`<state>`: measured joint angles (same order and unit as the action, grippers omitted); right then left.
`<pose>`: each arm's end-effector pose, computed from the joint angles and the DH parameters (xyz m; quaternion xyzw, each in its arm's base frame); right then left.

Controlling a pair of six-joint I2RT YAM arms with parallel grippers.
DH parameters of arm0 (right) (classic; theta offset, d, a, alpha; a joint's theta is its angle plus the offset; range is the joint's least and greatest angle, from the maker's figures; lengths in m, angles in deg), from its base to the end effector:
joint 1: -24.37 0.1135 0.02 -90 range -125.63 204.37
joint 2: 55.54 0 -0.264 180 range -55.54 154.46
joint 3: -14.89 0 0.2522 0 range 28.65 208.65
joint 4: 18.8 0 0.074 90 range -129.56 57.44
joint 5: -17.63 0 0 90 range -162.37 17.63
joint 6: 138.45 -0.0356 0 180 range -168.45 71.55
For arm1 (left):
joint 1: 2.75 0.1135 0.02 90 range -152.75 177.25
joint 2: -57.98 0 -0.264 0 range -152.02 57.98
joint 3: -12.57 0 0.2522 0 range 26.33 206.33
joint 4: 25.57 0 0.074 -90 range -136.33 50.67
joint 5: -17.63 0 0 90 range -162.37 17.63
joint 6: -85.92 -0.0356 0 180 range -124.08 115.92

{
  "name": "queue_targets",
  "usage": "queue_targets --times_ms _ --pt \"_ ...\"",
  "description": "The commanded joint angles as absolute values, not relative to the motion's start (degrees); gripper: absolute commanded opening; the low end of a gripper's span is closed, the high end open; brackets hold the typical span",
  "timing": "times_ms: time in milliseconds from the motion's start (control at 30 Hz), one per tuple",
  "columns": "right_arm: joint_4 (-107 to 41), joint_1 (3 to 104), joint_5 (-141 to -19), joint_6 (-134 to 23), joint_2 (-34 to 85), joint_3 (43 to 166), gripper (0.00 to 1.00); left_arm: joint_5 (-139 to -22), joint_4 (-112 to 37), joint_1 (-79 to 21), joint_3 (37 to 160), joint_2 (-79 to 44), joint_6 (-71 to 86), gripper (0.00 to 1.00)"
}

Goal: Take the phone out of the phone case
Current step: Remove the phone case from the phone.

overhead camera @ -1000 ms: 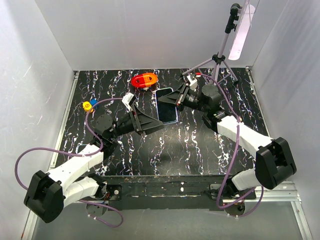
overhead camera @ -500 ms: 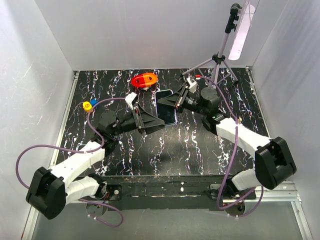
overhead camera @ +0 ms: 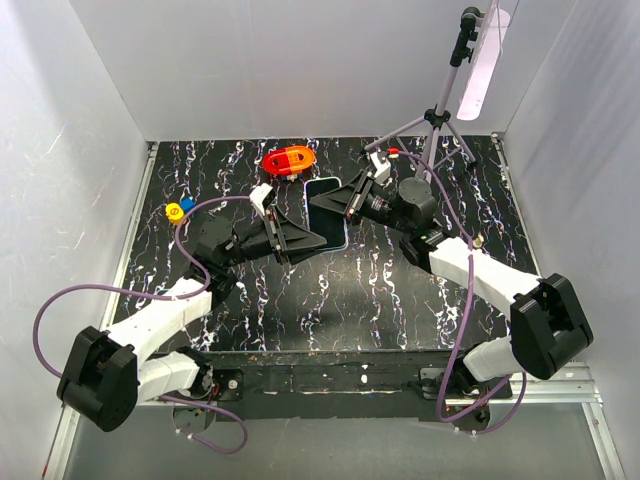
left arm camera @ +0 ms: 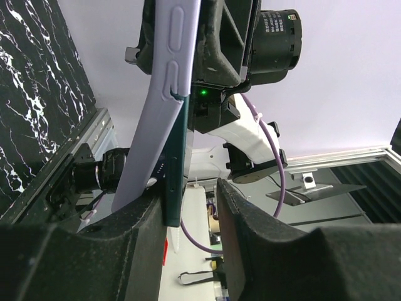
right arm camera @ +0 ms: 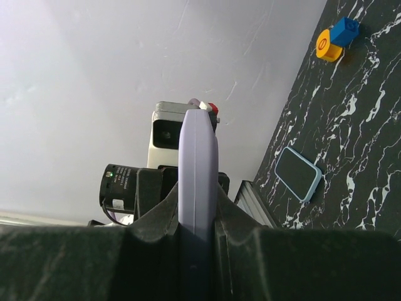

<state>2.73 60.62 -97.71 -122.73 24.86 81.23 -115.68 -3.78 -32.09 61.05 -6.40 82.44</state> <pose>0.2538 0.2050 0.3263 0.0538 0.6621 0.6851 0.2990 0.2040 -0.1427 0.2927 -0.0573 0.6778 -0.7160 0.1569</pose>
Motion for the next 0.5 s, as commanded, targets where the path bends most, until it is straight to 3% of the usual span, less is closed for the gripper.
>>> queue_targets --times_ms 0,200,467 --pt "7.8 64.4 -103.1 -121.8 24.0 80.2 0.01 -110.1 -1.0 -31.2 62.7 -5.1 82.6 0.31" --pt "2.9 64.5 -106.6 -117.8 23.3 80.6 0.01 -111.2 -1.5 -30.2 63.5 -4.8 81.2 0.22" --pt "-1.1 66.1 -108.0 -115.4 21.8 81.0 0.01 -111.4 -2.8 -30.0 64.2 -5.4 79.4 0.19"
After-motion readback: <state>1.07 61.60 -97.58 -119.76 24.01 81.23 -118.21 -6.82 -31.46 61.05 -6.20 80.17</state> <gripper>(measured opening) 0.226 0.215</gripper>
